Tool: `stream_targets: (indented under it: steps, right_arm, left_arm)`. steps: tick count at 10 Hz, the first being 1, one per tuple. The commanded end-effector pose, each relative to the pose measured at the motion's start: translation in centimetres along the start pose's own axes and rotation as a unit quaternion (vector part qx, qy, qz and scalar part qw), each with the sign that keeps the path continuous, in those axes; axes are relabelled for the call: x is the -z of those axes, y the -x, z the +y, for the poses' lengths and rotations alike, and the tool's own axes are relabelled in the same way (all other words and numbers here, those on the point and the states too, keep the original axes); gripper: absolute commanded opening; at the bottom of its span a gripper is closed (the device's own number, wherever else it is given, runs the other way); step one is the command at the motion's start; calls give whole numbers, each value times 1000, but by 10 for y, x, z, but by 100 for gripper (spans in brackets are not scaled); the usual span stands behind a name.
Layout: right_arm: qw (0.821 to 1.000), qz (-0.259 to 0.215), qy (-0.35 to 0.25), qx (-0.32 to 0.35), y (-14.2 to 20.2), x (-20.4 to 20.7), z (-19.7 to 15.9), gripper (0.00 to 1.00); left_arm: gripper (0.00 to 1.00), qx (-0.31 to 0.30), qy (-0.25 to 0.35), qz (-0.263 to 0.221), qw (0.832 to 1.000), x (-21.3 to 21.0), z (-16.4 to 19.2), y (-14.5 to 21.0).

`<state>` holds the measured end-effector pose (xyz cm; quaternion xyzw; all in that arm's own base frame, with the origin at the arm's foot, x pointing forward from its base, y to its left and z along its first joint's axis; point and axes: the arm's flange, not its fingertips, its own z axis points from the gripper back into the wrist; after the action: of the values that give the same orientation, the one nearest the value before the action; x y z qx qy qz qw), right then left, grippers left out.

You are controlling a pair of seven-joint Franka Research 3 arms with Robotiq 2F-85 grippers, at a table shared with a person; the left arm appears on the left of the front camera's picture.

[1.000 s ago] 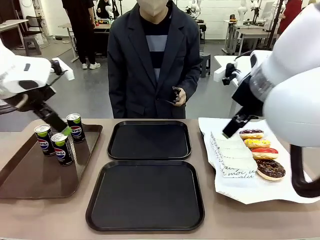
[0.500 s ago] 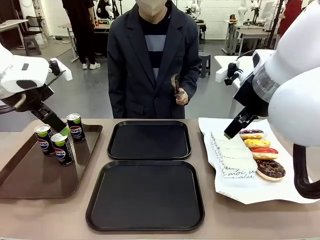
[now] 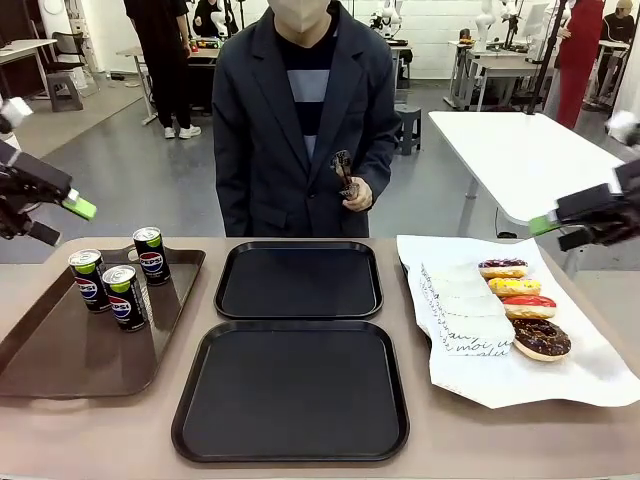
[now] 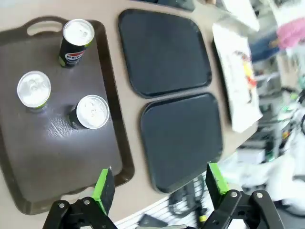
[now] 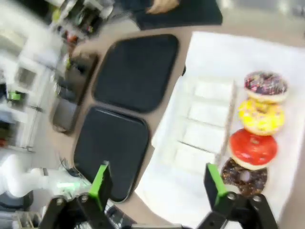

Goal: Set up donuts and drinks on trays.
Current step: Pick up one Pepsi coke and place it on the Flat Tray.

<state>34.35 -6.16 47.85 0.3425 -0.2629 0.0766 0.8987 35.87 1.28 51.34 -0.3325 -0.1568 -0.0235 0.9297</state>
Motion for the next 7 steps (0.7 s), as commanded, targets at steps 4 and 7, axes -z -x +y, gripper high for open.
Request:
stream_targets:
  steps: [4, 7]
  right_arm:
    - [980, -113, -101, 128, 128, -22, -53, 100]
    - [984, -96, -83, 127, 149, -50, -53, 100]
  left_arm:
    - [100, -182, 82, -59, 978, -38, 97, -12]
    - [100, -238, 111, -84, 961, -59, 141, 13]
